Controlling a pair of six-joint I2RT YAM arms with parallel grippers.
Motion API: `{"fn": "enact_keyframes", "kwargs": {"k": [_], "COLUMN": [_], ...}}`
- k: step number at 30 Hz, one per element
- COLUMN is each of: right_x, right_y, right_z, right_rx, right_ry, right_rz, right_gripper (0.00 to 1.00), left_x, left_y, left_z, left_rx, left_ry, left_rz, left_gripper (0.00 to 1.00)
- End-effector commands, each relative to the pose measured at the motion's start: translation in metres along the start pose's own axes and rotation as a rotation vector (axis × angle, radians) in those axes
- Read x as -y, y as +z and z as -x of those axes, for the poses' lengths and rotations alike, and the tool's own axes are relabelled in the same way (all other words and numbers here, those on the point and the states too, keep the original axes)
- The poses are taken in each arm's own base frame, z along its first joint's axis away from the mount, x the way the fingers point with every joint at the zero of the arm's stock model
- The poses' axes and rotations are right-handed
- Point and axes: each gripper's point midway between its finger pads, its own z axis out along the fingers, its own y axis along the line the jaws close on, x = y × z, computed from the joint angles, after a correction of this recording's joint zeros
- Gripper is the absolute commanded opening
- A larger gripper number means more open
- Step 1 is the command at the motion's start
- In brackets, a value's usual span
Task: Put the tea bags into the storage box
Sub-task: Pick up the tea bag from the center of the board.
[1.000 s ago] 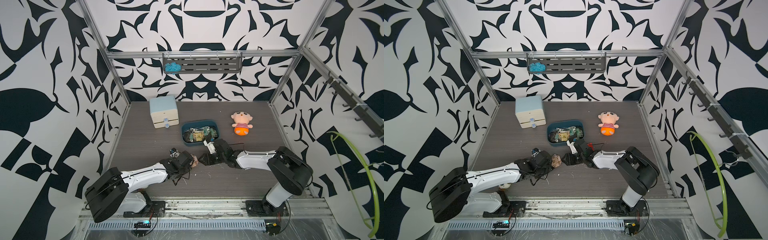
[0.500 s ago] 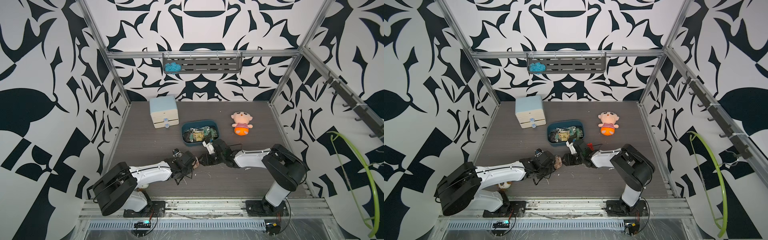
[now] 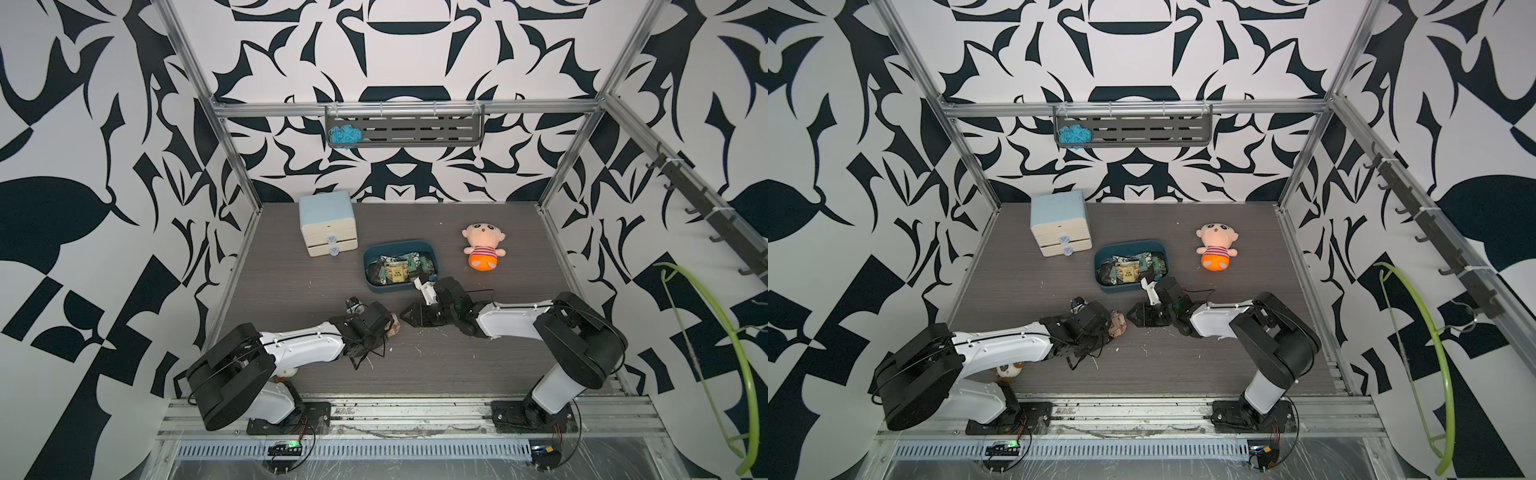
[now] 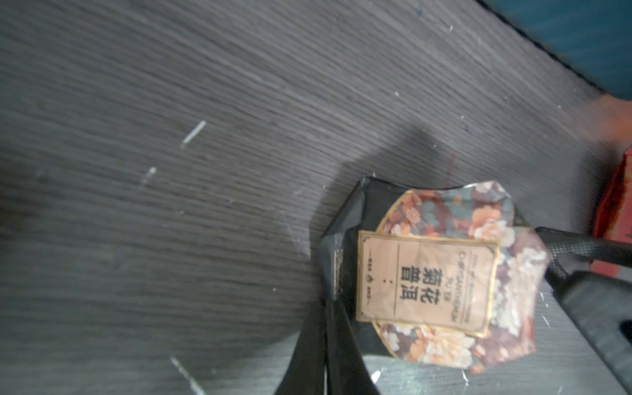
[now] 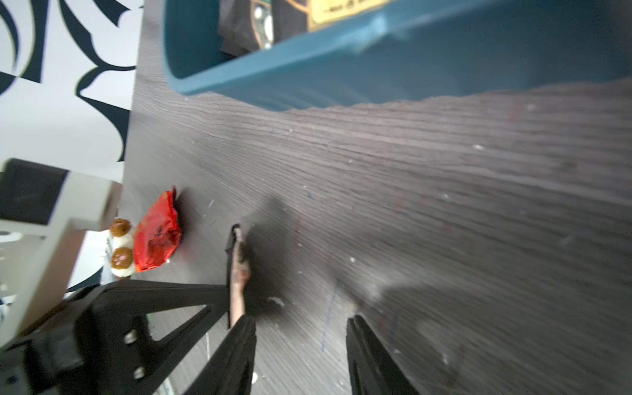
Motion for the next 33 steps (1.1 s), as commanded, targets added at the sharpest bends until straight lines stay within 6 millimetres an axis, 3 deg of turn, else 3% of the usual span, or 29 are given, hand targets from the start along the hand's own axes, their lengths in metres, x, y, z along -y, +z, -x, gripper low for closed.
{"fn": "enact_keyframes", "kwargs": {"k": [1, 9, 13, 17, 22, 25, 28, 31, 33], "right_x": [-0.03, -0.037, -0.038, -0.044, -0.041, -0.037, -0.037, -0.033, -0.032], "right_y": [-0.001, 0.016, 0.023, 0.029, 0.026, 0.02, 0.013, 0.006, 0.001], "right_z": [0.004, -0.01, -0.014, -0.021, -0.019, -0.015, -0.011, -0.007, -0.004], "right_rx": [0.003, -0.06, -0.084, -0.116, -0.1, -0.073, -0.048, -0.013, 0.009], "right_ry": [-0.048, -0.072, -0.071, -0.086, -0.107, -0.125, -0.149, -0.168, -0.182], "right_rz": [0.115, 0.116, 0.108, 0.119, 0.087, 0.049, 0.031, -0.006, -0.021], "right_gripper": [0.49, 0.49, 0.44, 0.31, 0.0, 0.0, 0.0, 0.0, 0.0], "left_x": [0.003, 0.002, 0.001, 0.001, 0.002, 0.007, 0.009, 0.007, 0.008], "left_y": [0.001, -0.001, -0.001, -0.001, -0.003, -0.008, -0.019, -0.028, -0.039], "left_z": [-0.002, -0.002, -0.002, -0.002, -0.001, 0.003, 0.009, 0.014, 0.019], "left_rx": [-0.015, -0.013, -0.011, -0.01, -0.004, 0.032, 0.059, 0.085, 0.107], "left_ry": [0.02, 0.02, 0.019, 0.019, 0.017, 0.02, 0.022, 0.027, 0.024], "left_rz": [0.01, 0.008, 0.012, 0.011, 0.003, -0.033, -0.045, -0.035, -0.054], "left_gripper": [0.07, 0.07, 0.06, 0.06, 0.07, 0.08, 0.21, 0.49, 0.63]}}
